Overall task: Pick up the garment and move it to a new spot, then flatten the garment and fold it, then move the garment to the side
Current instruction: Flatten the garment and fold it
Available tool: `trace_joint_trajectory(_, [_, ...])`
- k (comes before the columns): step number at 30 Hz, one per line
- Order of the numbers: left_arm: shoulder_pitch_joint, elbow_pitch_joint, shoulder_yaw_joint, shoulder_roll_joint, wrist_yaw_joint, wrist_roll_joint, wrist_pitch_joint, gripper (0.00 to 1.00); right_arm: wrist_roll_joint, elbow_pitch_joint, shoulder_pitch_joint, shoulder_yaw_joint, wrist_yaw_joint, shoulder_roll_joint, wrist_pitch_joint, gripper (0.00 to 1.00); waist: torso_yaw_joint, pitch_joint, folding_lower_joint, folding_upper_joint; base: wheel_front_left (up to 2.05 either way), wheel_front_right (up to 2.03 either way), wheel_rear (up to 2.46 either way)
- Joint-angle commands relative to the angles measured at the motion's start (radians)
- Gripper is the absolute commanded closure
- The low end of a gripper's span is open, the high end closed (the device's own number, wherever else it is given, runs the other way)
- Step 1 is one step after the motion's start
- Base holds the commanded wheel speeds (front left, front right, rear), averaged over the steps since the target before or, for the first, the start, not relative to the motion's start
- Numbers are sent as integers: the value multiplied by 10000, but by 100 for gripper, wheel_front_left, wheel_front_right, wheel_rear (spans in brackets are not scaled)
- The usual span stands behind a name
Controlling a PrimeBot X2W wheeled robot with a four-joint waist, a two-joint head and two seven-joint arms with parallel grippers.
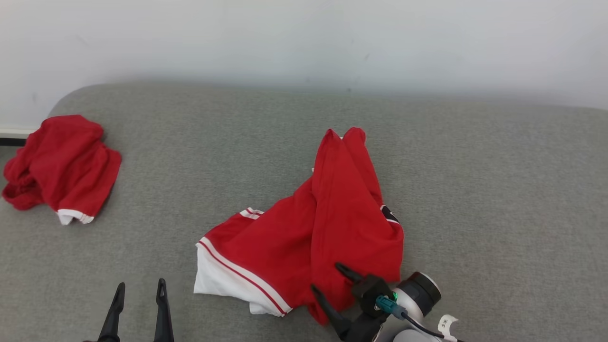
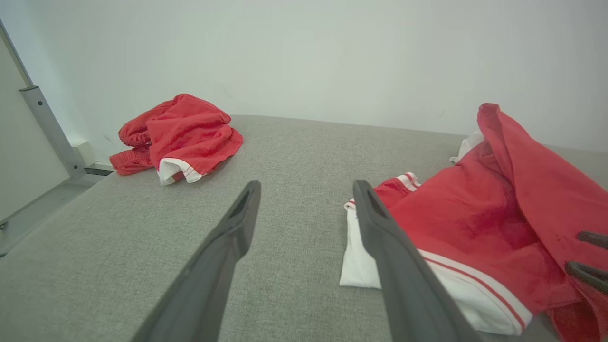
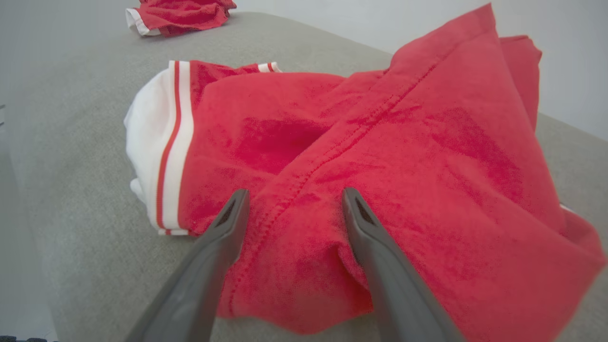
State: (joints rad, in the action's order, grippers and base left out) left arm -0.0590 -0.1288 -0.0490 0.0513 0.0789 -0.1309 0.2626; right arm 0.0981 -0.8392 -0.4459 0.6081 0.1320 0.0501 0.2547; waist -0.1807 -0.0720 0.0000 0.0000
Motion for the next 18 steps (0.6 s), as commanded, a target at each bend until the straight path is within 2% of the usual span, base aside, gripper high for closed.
trace_joint_trajectory(1, [47,-29,-24,-12,-40,-105,33,0,114,-207,-98,158,-26,-4,-26,100,-208,22,0,0,0,0,0])
trace_joint_trajectory(5, [-41,-34,-49,-14,-74,-176,34,0,281,-650,-322,210,-26,-1,-17,100,-256,26,0,0,0,0,0])
trace_joint_trajectory(10, [-131,15,-92,-13,-159,-179,34,0,385,-452,-557,-177,-26,3,96,100,-128,11,0,0,0,0,0])
trace_joint_trajectory(13, [-140,43,-138,-14,-168,-187,34,0,433,475,-439,-997,-26,2,104,100,50,-10,0,0,0,0,0])
trace_joint_trajectory(18, [-144,22,-138,-14,-157,-270,34,0,23,2499,670,-2747,-26,7,92,100,452,-34,0,0,0,0,0])
